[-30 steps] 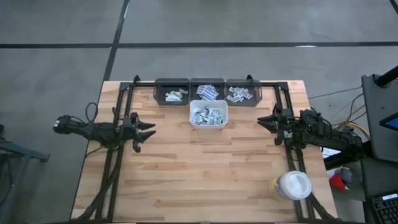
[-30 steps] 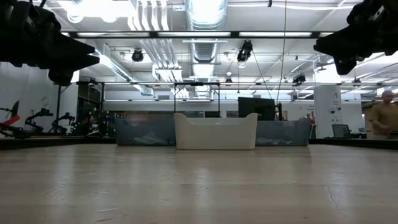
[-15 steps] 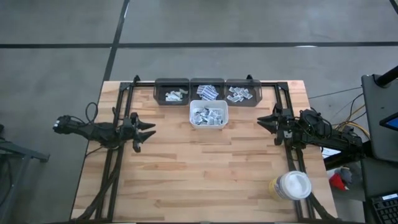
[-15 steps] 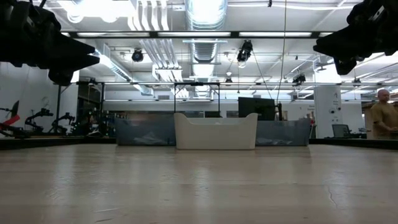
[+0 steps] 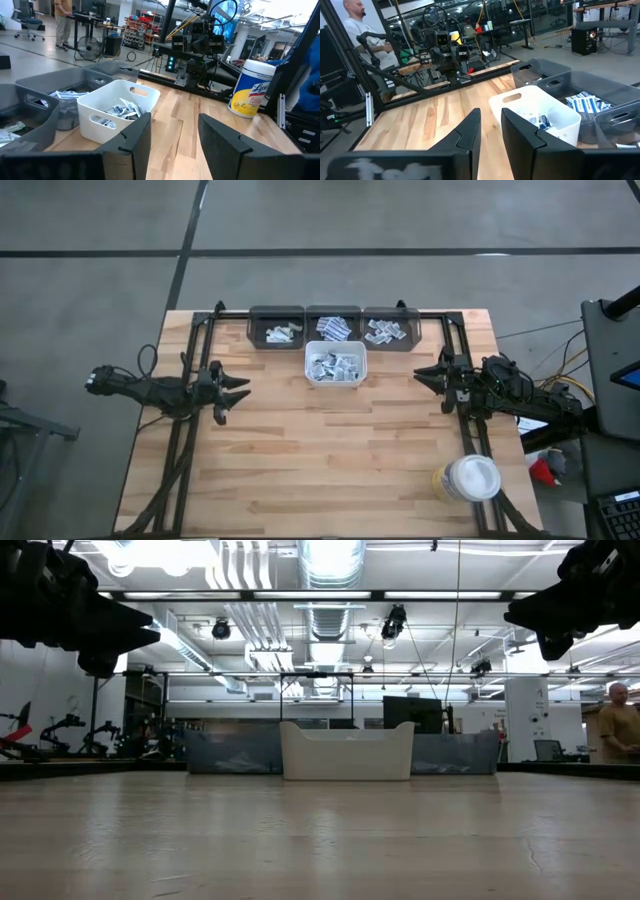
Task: Pick & Place First Aid Supplies
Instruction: Return to Home Position
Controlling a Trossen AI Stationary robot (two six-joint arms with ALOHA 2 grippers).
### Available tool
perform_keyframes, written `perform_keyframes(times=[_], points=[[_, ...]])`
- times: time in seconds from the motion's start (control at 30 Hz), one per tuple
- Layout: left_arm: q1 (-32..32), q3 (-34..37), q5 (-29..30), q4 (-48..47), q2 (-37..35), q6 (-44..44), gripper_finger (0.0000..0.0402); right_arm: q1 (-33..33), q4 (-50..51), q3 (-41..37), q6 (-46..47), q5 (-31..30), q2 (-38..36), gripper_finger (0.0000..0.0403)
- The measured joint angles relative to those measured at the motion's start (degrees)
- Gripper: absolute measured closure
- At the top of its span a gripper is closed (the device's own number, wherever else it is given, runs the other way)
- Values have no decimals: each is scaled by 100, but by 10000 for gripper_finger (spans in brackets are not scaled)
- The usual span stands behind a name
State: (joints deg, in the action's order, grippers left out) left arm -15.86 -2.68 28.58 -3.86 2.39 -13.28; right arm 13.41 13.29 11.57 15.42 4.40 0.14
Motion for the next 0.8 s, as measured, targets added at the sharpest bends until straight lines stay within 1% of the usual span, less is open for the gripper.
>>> perform_keyframes(times=[0.33, 0.8], points=[[-2, 0, 0, 1, 0, 0, 241, 0, 1, 0, 1, 0, 0, 339], [-7, 0, -2, 0, 2, 0, 241, 0, 0, 0, 0, 0, 0, 319]])
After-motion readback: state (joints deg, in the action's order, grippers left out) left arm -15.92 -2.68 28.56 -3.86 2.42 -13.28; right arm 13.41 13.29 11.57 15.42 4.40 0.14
